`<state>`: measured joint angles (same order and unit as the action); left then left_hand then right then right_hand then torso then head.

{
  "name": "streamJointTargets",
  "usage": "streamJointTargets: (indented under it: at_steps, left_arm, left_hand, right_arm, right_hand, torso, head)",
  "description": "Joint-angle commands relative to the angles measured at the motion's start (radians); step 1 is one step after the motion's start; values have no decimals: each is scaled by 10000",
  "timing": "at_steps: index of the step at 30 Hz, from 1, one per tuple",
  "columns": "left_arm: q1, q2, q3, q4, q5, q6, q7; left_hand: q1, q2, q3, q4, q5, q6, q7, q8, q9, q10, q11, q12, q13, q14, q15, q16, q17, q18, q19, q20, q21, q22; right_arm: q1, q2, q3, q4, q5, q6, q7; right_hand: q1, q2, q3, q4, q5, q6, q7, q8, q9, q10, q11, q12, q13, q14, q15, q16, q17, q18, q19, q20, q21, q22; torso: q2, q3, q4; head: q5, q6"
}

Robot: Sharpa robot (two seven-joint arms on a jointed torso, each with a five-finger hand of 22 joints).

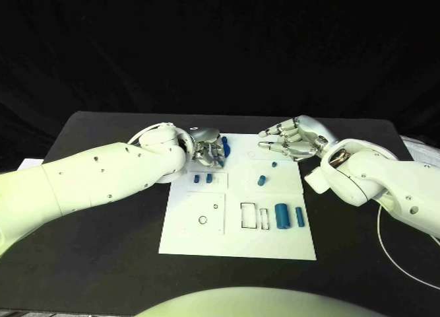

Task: Assemble the parts on the task board

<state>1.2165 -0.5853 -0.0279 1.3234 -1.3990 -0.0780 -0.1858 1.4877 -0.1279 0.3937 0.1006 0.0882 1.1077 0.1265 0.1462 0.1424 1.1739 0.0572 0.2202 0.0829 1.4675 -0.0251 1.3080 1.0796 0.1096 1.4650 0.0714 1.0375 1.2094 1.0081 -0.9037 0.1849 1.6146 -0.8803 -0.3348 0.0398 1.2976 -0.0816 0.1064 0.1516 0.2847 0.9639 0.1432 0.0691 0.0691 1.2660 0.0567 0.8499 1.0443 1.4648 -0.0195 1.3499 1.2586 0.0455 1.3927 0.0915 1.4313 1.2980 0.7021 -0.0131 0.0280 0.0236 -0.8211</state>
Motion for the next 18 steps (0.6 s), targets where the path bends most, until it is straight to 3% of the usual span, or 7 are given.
streamJointTargets:
  at_steps: [1,7,9,18]
  left_arm:
    - [125,-219,62,239,930,-390,147]
    - [348,-750,101,507,1192,-255,135]
    - [372,-864,101,549,1176,-176,109]
    - [401,-1083,66,619,1060,399,-77]
  left_hand:
    - [-95,-13,82,-8,-29,4,77,-62,-11,37,51,-55,-14,201,-11,-41,-28,-108,262,-41,-36,10]
    - [-139,-30,113,-14,-34,10,83,-93,-25,49,63,-107,-23,205,1,-19,-6,-119,268,-32,18,51]
    - [-143,-32,116,-14,-34,10,83,-96,-26,51,64,-112,-24,206,3,-17,-4,-121,269,-31,24,56]
    - [-212,-101,146,-34,-47,15,75,-148,-50,80,65,-188,-32,211,10,18,26,-124,263,-21,44,79]
  right_arm:
    - [-14,-3,-5,-5,-142,99,45]
    - [-18,-30,-9,-1,-143,95,25]
    - [-18,-42,-10,4,-143,95,20]
    - [-19,-61,-11,12,-144,102,5]
  right_hand:
    - [-14,96,-66,13,40,66,13,27,11,55,-20,63,4,440,-7,-40,1,190,-29,-17,-56,9]
    - [-26,97,-74,22,44,70,12,29,12,60,-20,73,9,442,-7,-38,5,189,-28,-17,-56,10]
    - [-26,97,-74,22,44,70,12,29,12,60,-20,73,9,442,-7,-38,5,189,-28,-17,-56,10]
    - [-26,97,-74,22,44,70,12,29,12,60,-20,73,9,442,-7,-38,5,189,-28,-17,-56,10]
  torso:
    - [-10,10,-10]
    - [-27,20,25]
    - [-29,13,45]
    - [-30,25,19]
  head:
    - [31,14]
    - [-9,-8]
    - [-24,-18]
    - [-17,-80]
